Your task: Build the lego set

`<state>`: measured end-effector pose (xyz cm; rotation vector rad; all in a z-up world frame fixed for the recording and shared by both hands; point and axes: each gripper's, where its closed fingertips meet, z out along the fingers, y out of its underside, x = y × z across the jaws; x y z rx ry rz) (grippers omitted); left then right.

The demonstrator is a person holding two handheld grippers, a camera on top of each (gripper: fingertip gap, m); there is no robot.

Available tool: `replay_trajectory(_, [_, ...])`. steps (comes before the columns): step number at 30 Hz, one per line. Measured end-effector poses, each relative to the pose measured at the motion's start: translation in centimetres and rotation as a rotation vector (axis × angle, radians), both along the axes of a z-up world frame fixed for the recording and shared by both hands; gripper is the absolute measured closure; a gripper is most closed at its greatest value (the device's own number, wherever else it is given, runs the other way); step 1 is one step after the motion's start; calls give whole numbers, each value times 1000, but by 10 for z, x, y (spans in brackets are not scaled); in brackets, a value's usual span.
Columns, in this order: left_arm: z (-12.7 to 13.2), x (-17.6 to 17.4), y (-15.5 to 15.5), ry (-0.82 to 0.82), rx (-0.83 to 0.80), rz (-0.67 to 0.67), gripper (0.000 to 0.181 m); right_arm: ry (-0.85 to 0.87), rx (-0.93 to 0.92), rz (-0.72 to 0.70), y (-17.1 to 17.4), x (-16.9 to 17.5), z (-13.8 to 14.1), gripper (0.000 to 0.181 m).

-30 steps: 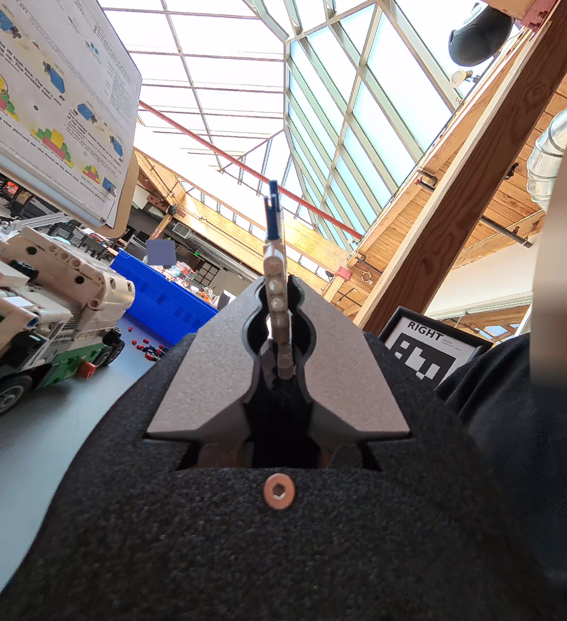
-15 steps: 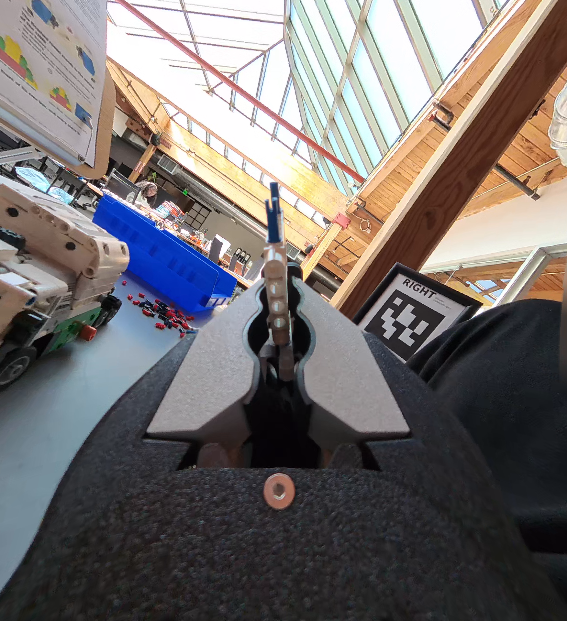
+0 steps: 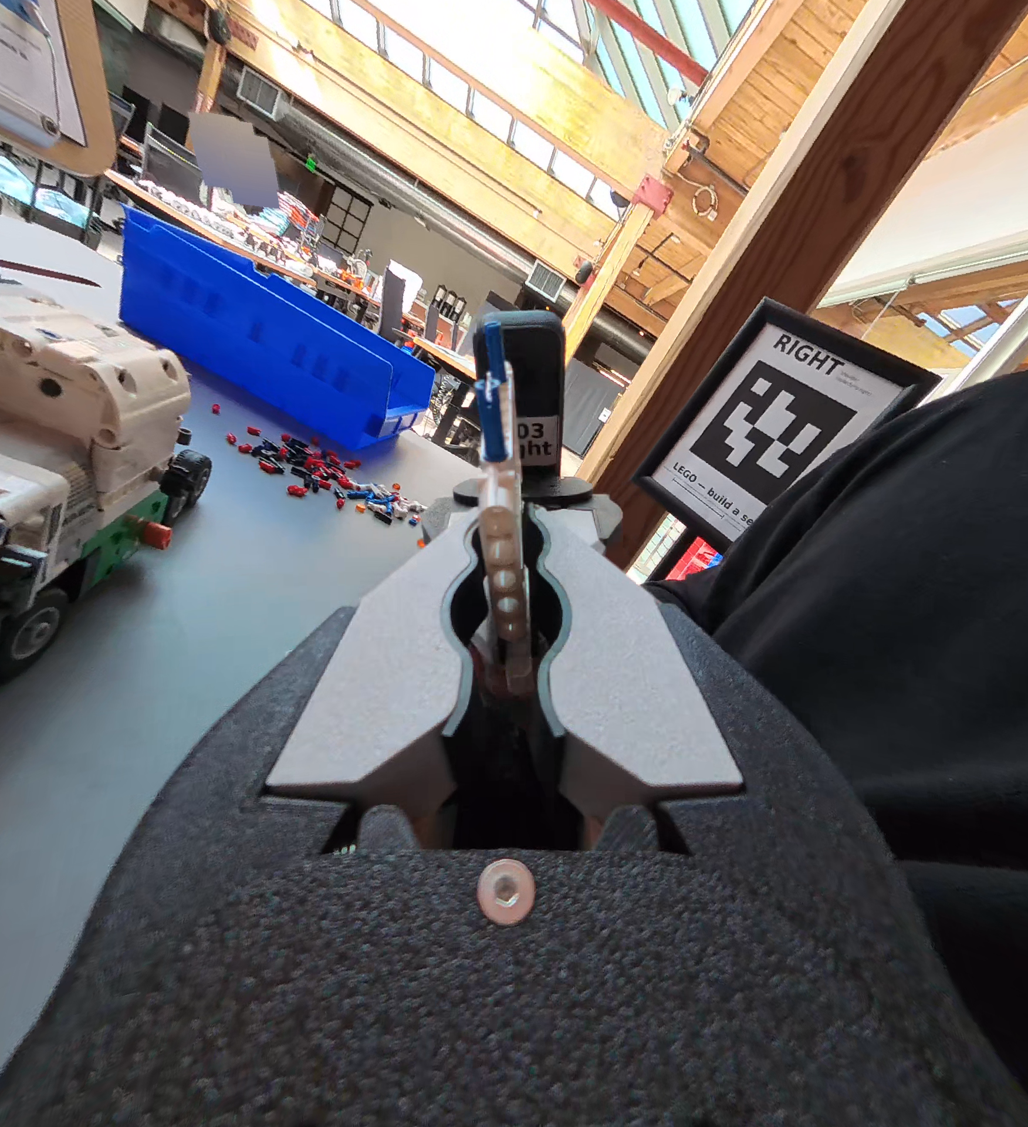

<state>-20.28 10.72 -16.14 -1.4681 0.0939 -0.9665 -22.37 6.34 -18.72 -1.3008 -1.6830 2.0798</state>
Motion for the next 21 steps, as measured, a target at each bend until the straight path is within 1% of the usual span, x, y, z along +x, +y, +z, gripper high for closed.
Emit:
replay_trajectory(4, [1,7,1,-25,-17,-47,175,21,30,18,1,8,2,175])
replay_trajectory(9, [-1,9,2,-26,-39,-74,168,4,16,57,7,16,8,174])
replay_trajectory(14, [0,10,-1,4,-43,-98,174,-65,35,123,12,25,4,174])
replay_trajectory(16, [1,5,0,-12,-45,-70,175,-101,78,156,16,32,0,174])
replay_trajectory(17, [1,2,0,-22,-48,-52,175,-130,120,173,18,36,-5,175])
replay_trajectory(18, [-1,-1,0,-27,-57,-43,175,-153,189,160,25,37,-10,175])
replay_trajectory(19, [-3,-4,1,-29,-65,-26,175,-194,286,149,35,40,-20,175])
replay_trajectory(20, [-6,-7,2,-28,-72,1,175,-264,409,175,44,47,-33,175])
replay_trajectory(21, [-8,-11,3,-29,-77,27,175,-289,553,168,57,51,-43,175])
